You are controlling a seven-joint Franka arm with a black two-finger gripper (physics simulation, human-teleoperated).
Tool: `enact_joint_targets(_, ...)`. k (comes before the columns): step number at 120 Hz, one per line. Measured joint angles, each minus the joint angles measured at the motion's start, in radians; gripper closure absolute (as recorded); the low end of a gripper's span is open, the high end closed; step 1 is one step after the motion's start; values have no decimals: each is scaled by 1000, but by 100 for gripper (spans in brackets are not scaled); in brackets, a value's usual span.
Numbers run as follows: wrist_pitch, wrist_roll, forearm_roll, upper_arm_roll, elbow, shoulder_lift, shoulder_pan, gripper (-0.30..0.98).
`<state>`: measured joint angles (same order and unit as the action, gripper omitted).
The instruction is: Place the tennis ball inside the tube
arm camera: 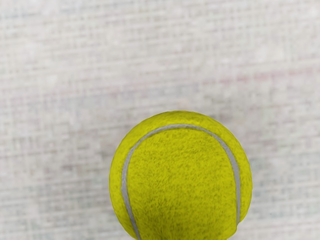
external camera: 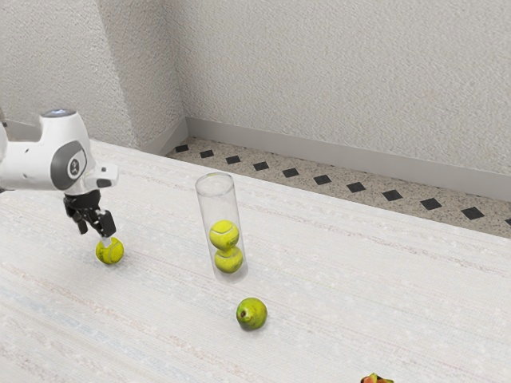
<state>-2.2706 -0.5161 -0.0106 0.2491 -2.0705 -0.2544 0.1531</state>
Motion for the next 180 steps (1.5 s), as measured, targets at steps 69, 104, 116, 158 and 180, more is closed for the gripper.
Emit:
enact_joint_targets(69,-68,-85,-180,-2,32,-138,2,9)
enact_joint_targets(104,-75,-94,-169,-2,32,-119,3,33)
enact_joint_targets(116,-56,-96,-166,-3,28,-59,3,35)
enact_joint_targets(158,89,-109,-161,-68,38,158,-15,38)
enact_joint_targets(180,207,-115,-158,-116,151,178,-7,39)
